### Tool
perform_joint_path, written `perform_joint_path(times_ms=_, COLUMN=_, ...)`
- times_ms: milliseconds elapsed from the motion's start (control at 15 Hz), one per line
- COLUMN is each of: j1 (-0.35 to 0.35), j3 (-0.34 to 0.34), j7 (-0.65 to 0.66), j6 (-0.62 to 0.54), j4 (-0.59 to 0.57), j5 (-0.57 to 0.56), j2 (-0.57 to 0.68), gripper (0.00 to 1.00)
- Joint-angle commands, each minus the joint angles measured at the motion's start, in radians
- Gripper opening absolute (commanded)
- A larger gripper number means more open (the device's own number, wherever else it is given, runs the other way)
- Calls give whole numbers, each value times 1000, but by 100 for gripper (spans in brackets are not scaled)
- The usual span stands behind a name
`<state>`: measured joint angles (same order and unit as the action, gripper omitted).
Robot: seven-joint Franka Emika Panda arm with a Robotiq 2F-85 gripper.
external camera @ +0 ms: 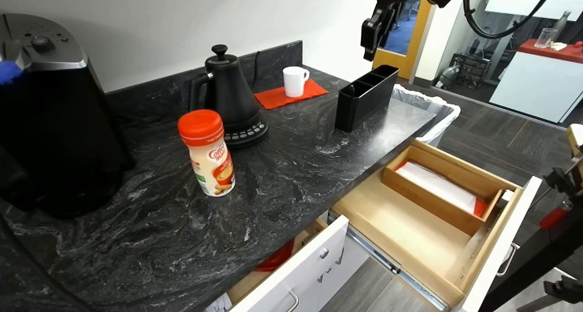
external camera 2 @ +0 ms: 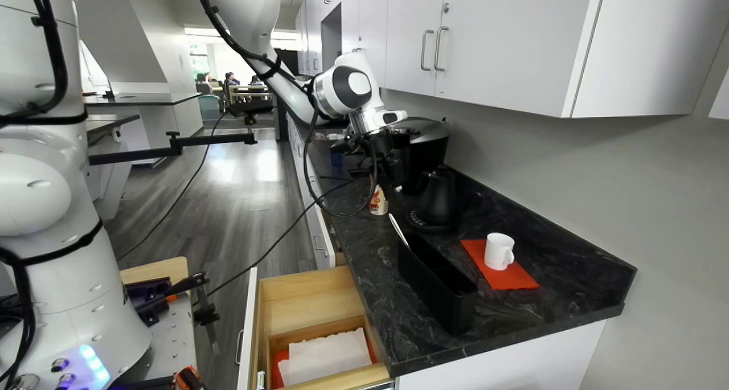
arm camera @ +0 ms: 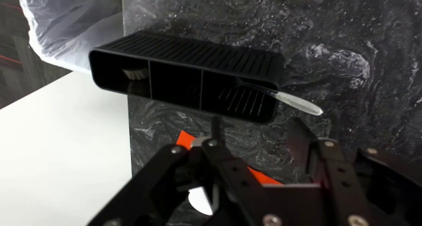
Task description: Put the fork in the drawer
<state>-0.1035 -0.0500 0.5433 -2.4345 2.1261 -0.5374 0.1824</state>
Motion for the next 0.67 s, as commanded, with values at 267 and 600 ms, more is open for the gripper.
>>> perform_joint_path(times_ms=267, j1=-6, j3=9, j7=-5, j6=-52, j4=16, j5=85, j2=43, gripper=100)
perform_joint_path(times_ms=600, j1=-17, j3=5, j7=-15, j6=-99, j4=9, j5=102, j2=86, gripper=100)
